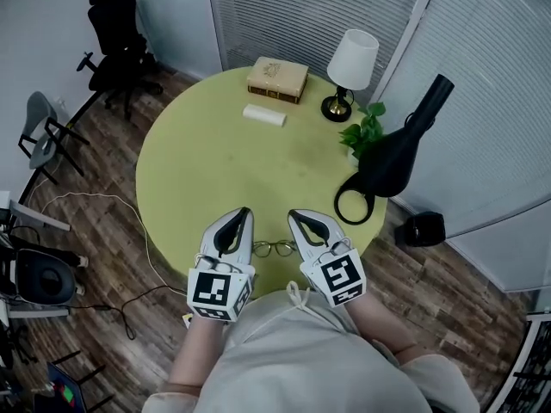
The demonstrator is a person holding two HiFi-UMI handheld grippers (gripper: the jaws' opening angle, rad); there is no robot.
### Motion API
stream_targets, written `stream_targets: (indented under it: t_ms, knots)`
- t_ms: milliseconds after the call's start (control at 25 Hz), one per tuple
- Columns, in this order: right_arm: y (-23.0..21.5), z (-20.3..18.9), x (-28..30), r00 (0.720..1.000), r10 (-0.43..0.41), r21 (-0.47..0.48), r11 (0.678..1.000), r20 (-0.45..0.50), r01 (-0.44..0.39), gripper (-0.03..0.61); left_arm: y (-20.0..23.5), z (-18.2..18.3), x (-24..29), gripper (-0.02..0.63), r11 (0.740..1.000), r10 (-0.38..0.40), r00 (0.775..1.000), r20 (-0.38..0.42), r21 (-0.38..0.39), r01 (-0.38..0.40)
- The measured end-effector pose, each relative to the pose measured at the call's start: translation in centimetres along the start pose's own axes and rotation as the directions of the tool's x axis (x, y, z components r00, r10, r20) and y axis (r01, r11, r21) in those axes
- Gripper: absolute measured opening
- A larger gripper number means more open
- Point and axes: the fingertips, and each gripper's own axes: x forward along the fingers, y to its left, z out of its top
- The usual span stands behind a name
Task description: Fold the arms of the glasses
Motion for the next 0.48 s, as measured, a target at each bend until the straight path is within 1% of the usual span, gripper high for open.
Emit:
stream_targets:
  t_ms: [160, 480]
  knots:
    - [-0.36, -0.28, -0.15, 1.0, -0.018, 0.028, 0.999, -0.013, 0.019, -0.002, -0.18, -0.24, 0.08, 0.006, 1.0, -0.003, 1.0, -0.01, -0.001, 0.003]
    - [-0.48, -1.01, 0.12, 0.999, -0.016, 0.029, 0.999, -0.035, 0.017, -0.002, 0.08, -0.97, 0.53, 0.006, 1.0, 0.007, 1.0, -0.029, -0.016, -0.007]
